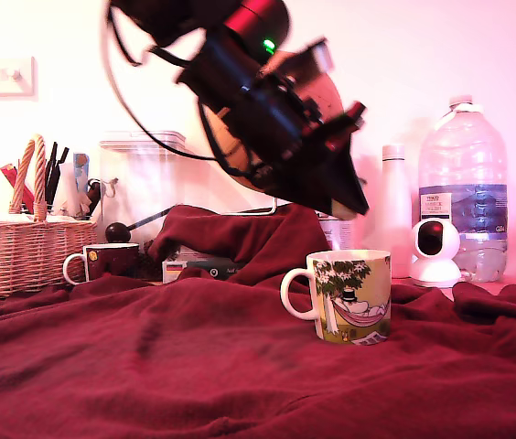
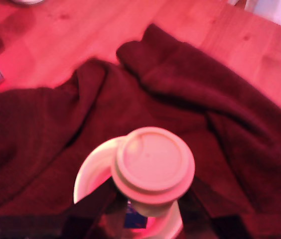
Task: Pick up the coffee capsules on the table and drop them inside the coffee cup
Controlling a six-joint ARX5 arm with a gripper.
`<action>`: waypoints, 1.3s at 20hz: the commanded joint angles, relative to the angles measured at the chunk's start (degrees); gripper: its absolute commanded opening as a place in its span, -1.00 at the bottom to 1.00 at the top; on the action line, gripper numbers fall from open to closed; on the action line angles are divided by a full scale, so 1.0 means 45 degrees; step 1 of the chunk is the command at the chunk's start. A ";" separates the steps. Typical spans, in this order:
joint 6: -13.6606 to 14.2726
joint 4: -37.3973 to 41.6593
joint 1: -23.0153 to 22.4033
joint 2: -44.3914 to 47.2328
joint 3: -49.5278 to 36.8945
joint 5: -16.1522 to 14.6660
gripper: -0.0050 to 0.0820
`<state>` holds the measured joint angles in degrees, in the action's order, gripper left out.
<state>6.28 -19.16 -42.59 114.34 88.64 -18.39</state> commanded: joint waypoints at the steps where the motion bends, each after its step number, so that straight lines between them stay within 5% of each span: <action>1: 0.0287 -0.0631 0.0000 0.0937 0.0447 -0.0044 -0.41; 24: 0.0374 -0.0962 0.0034 0.1540 0.0967 0.0282 -0.40; 26: 0.0301 -0.0835 0.0034 0.1540 0.0967 0.0476 -0.03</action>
<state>7.73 -23.53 -42.59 120.62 92.49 -16.38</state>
